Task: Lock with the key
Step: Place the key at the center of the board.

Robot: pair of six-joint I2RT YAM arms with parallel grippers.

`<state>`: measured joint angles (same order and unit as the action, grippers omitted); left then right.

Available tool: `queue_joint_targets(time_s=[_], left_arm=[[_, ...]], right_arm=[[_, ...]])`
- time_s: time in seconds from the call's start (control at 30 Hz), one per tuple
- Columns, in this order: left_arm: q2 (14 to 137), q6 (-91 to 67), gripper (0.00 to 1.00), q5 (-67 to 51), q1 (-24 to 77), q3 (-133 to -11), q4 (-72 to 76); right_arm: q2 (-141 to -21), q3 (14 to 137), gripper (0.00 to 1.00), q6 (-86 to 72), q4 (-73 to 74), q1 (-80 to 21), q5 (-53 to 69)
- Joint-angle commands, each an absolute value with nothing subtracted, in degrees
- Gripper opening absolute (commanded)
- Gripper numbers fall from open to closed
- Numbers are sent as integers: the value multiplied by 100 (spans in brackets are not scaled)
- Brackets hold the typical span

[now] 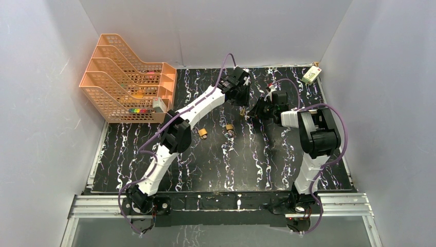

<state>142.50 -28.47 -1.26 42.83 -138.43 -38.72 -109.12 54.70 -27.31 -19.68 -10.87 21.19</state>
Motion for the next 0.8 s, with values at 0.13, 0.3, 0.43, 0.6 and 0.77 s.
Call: queue_joint_targets(time_s=[0.13,0.3,0.43,0.6,0.77], left_arm=[[12361,-3091,37,-660,3579,-12584,-3434],[10290,-2942,40,-237,2635,-10113,-2710],[9069,-3031,47,-260,1996,-8701,-1919],[8699,-2778,51,-310,1602,-8703,-1916],[8287,-2703,55,-215,1499,-8485,-1696]], right_arm=[[-9809,5179,38,-2970,-1757,-1079,1396],[-7868,4645,66,-2061,-886,-2414,-707],[-7732,5068,72,-1550,-272,-3179,-1485],[-8181,5633,74,-1322,186,-3883,-2158],[-8764,5978,74,-1826,368,-4025,-1803]])
